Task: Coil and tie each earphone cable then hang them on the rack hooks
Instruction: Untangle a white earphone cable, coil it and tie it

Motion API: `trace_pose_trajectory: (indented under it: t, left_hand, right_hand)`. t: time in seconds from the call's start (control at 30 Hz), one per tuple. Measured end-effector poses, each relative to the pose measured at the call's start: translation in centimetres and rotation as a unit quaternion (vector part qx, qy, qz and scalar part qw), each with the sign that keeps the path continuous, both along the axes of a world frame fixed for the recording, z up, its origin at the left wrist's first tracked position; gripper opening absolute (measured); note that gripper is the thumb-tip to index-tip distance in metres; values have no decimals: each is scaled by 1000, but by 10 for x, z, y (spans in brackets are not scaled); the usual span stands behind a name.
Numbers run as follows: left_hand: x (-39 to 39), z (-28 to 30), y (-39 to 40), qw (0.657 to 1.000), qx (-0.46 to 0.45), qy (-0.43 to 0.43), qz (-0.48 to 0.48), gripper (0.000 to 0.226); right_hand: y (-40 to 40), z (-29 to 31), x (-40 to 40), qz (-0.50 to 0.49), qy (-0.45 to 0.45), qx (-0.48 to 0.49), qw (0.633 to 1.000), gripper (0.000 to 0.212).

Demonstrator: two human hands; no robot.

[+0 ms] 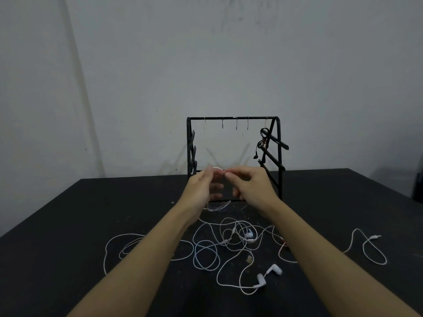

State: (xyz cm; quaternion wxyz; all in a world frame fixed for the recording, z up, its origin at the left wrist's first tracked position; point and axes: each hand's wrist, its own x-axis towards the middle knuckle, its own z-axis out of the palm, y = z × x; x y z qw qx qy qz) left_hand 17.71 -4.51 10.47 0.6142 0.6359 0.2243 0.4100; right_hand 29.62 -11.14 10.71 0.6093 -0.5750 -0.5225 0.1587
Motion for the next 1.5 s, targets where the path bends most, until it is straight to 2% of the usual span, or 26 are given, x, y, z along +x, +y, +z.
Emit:
trace_pose_trajectory:
  t: [0.07,0.17,0.27,0.43,0.57,0.7,0.83,0.97,1.13,1.2,1.27,1.4,1.5]
  left_hand:
    - [1,-3,-2,1000,-6,-25,-9,35]
    - [0,0,-5,991,-57,-115,-35,38]
    - [0,9,-4,980,-89,-172,-40,40]
    - [-7,20,-2,980,-85,-165,-70,38]
    - [-10,16,7,986,-74,-146,-33,38]
    - [-15,15,10,985,-91,-141,-38,42]
    - [-19,19,13,984,-92,-147,-46,41]
    - [-24,31,20,987,-65,-143,-27,41]
    - [-52,58,40,981,-57,-185,15,39]
    - [-61,58,42,987,-40,-154,21,39]
    - [-61,50,39,997,1,-74,25,39]
    - [-54,22,33,985,104,138,7,33]
    - [-51,10,24,976,97,183,-65,37]
  right_hand:
    - [0,0,-3,8,40,15,999,15]
    - [0,0,-9,57,109,22,992,16]
    - [3,-6,-14,88,95,0,992,11]
    - [4,-13,-15,131,77,-83,985,8]
    - [2,-15,-20,175,83,-102,976,26]
    - [2,-13,-26,173,71,-111,976,32]
    - [2,-10,-35,181,-2,-172,968,42]
    - [1,-15,-42,199,-68,-178,961,13]
    - [-11,-20,-16,202,-143,-246,937,23]
    - [-10,-24,1,153,-183,-271,933,21]
    - [-7,-27,9,82,-204,-252,942,20]
    - [-5,-9,4,-22,-100,-42,994,21]
    - [-2,11,4,-88,-162,47,982,15]
